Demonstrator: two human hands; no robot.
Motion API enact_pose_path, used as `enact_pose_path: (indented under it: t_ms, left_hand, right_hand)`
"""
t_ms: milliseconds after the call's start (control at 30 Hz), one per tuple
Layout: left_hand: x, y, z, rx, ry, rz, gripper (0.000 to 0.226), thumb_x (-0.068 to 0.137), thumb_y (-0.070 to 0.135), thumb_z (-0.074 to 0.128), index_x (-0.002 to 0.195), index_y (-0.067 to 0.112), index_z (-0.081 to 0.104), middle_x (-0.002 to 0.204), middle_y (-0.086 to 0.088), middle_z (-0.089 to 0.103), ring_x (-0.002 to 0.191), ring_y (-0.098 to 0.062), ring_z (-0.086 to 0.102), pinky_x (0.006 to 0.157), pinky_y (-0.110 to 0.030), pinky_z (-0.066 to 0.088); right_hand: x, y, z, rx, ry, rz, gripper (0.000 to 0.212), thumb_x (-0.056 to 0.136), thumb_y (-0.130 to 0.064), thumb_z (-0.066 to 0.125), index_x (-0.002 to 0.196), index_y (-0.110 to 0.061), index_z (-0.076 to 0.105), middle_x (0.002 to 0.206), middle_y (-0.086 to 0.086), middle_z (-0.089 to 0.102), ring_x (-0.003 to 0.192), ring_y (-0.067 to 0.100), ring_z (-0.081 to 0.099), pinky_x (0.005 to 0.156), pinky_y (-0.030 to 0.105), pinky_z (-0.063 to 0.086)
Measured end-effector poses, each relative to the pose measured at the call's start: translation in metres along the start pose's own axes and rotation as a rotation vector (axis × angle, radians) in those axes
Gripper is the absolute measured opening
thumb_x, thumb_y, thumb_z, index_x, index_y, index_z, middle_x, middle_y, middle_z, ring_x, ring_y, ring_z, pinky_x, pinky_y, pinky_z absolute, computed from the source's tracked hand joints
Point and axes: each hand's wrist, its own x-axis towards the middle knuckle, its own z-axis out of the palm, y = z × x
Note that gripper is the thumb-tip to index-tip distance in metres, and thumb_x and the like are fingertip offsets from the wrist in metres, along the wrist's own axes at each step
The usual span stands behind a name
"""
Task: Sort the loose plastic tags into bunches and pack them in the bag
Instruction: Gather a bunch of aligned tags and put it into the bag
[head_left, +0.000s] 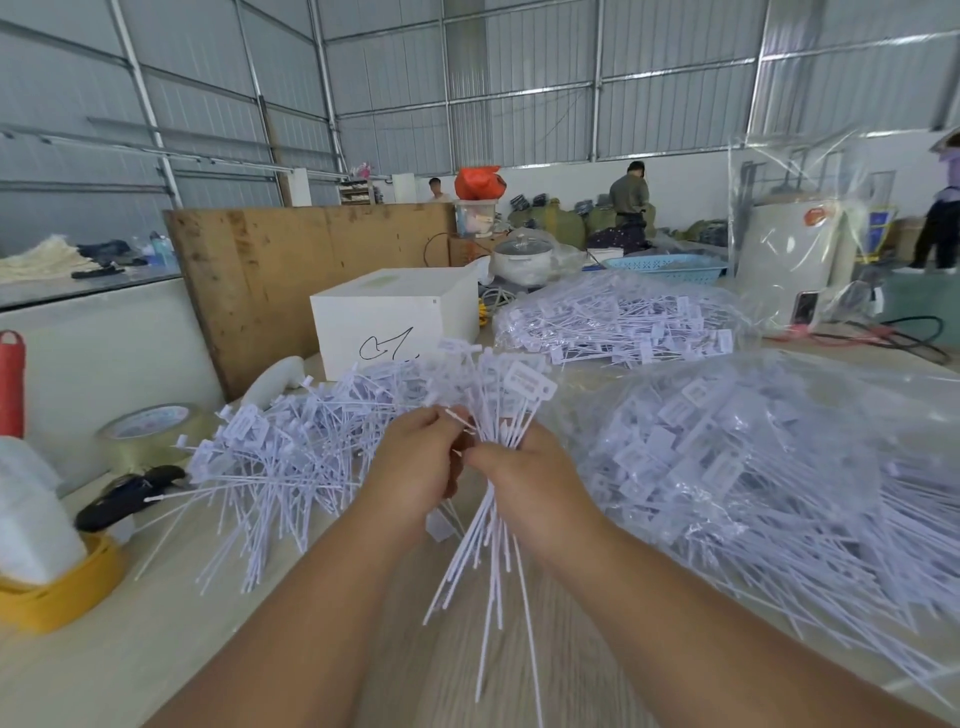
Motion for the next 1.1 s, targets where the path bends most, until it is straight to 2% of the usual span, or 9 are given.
enact_pose_path:
  t_ms: [67,167,333,467,633,733,833,933,1100]
  left_hand:
    - [0.0,0.002,-0.004,0.055,-0.016,0.035,0.047,0.092,0.01,0.061,0.045,0.019,0.056,0.046,0.001,0.043,0.038,-0.011,0.03,0.04,-0.017,0.022]
    - [0.0,0.003,-0.007,0.064,-0.027,0.065,0.049,0.09,0.015,0.065,0.043,0.02,0.052,0.047,0.001,0.042,0.038,-0.011,0.029,0.04,-0.016,0.022]
    - [0.002,0.005,-0.012,-0.032,-0.044,0.078,0.036,0.086,0.029,0.072,0.055,0.016,0.058,0.049,0.0,0.039,0.039,-0.011,0.028,0.039,-0.019,0.026]
    - [0.0,0.007,-0.014,0.045,-0.133,0.013,0.019,0.079,0.037,0.075,0.069,0.021,0.071,0.062,0.002,0.052,0.048,-0.01,0.04,0.044,-0.02,0.029]
    - [-0.004,0.005,-0.013,0.016,-0.352,-0.104,0.019,0.077,0.025,0.071,0.059,0.023,0.065,0.06,0.0,0.053,0.051,-0.011,0.048,0.046,-0.023,0.035]
    - [-0.005,0.005,-0.013,-0.018,-0.393,-0.121,0.013,0.08,0.01,0.066,0.07,0.013,0.058,0.054,-0.005,0.05,0.046,-0.014,0.047,0.043,-0.023,0.036]
    - [-0.007,0.005,-0.014,0.025,-0.355,-0.104,0.015,0.085,-0.008,0.057,0.083,0.006,0.062,0.061,-0.008,0.061,0.051,-0.015,0.054,0.048,-0.023,0.044]
    - [-0.008,0.004,-0.011,0.074,-0.29,-0.016,0.024,0.084,-0.012,0.062,0.094,0.009,0.069,0.08,-0.013,0.069,0.069,-0.021,0.064,0.066,-0.029,0.052]
    - [-0.01,0.001,-0.003,0.206,-0.285,0.124,0.028,0.082,-0.01,0.066,0.097,0.013,0.07,0.09,-0.018,0.07,0.078,-0.022,0.066,0.077,-0.036,0.053]
  right_hand:
    - [0.001,0.002,-0.003,-0.082,0.002,-0.037,0.011,0.079,-0.001,0.06,0.086,0.003,0.067,0.088,0.026,0.068,0.084,0.04,0.065,0.073,0.051,0.052]
    - [-0.001,0.0,-0.004,-0.168,-0.047,-0.068,0.009,0.08,-0.006,0.057,0.076,-0.008,0.065,0.07,0.011,0.064,0.06,0.017,0.057,0.058,0.033,0.044]
    - [-0.005,-0.003,-0.003,-0.152,-0.086,-0.11,0.024,0.081,0.0,0.053,0.084,-0.019,0.068,0.074,0.0,0.07,0.069,0.016,0.065,0.067,0.031,0.052]
    - [-0.005,-0.004,-0.006,-0.104,-0.075,-0.151,0.036,0.08,0.005,0.055,0.069,-0.029,0.064,0.056,-0.018,0.061,0.054,-0.004,0.055,0.052,0.008,0.038]
    - [0.001,0.002,-0.007,-0.025,-0.014,-0.078,0.023,0.068,0.005,0.058,0.073,-0.014,0.071,0.064,0.003,0.068,0.062,0.018,0.067,0.055,0.03,0.052]
    - [0.004,0.005,-0.006,0.082,-0.028,0.069,0.016,0.053,0.002,0.058,0.064,-0.003,0.068,0.063,0.021,0.064,0.057,0.028,0.063,0.052,0.035,0.052]
    - [0.006,0.007,-0.006,0.224,-0.006,0.226,0.02,0.046,-0.006,0.059,0.062,0.001,0.069,0.064,0.028,0.063,0.059,0.035,0.063,0.064,0.049,0.054]
    - [0.009,0.008,-0.006,0.329,0.046,0.313,0.035,0.055,-0.013,0.064,0.085,0.005,0.071,0.08,0.025,0.071,0.074,0.039,0.07,0.08,0.058,0.056]
    - [0.011,0.011,-0.006,0.283,0.184,0.295,0.017,0.075,0.0,0.066,0.09,-0.001,0.074,0.085,0.019,0.074,0.08,0.034,0.072,0.083,0.054,0.057]
